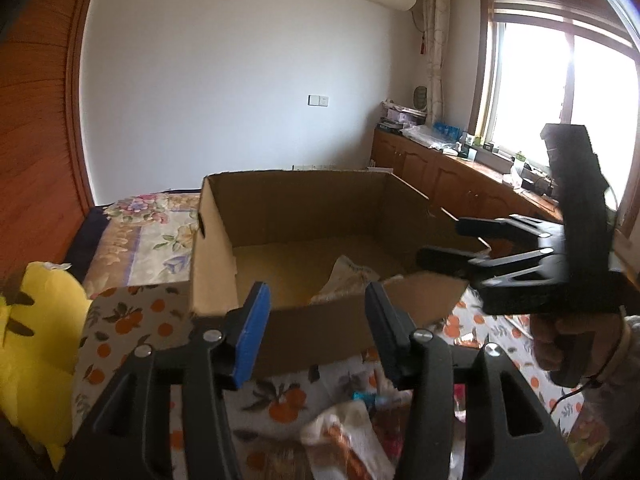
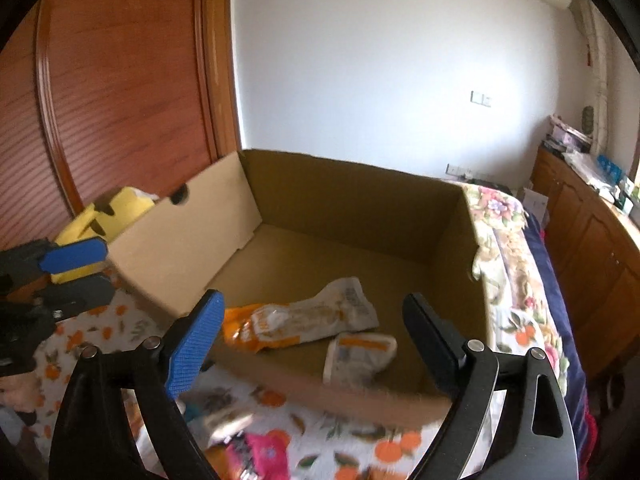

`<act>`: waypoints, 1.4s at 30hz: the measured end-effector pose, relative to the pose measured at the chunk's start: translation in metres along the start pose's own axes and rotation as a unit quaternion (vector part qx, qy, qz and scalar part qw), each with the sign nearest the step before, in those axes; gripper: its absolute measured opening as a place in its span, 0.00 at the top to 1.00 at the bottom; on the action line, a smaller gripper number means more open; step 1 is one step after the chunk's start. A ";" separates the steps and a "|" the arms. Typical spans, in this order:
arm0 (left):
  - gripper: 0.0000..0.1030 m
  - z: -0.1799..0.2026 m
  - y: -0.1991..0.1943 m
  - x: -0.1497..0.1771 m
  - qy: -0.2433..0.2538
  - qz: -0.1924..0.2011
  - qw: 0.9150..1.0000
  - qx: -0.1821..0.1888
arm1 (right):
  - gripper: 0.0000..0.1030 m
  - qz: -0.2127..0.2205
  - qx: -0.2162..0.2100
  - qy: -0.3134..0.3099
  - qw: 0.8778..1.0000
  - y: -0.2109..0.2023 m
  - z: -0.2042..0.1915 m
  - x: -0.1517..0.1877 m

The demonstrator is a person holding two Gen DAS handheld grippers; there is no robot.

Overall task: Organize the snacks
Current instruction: 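Move both tools back toward the remaining snacks on the bed, then grasp the chicken-feet packet with the left tool while the right tool grasps the pink wrapper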

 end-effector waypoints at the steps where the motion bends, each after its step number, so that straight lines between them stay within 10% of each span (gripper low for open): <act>1: 0.50 0.001 -0.005 0.005 0.000 -0.001 1.000 -0.002 | 0.11 0.002 -0.002 0.003 1.000 -0.007 -0.002 0.002; 19: 0.42 0.011 -0.021 0.121 -0.032 -0.057 0.997 -0.029 | 0.11 -0.012 -0.049 0.069 0.996 -0.062 -0.036 0.109; 42: 0.40 0.002 -0.005 0.145 -0.089 -0.078 0.993 -0.015 | 0.17 -0.079 -0.130 0.141 0.978 -0.011 -0.064 0.138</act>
Point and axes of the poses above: each gripper's, at about its wrist camera, not at the fingertips, and y roughly the way its jaws point, z to its right, x to its underside, the point moved 10 cm from there along y, roughly the way its jaws point, and after that the axes turned 2 degrees about x, right-handed, at the moved point
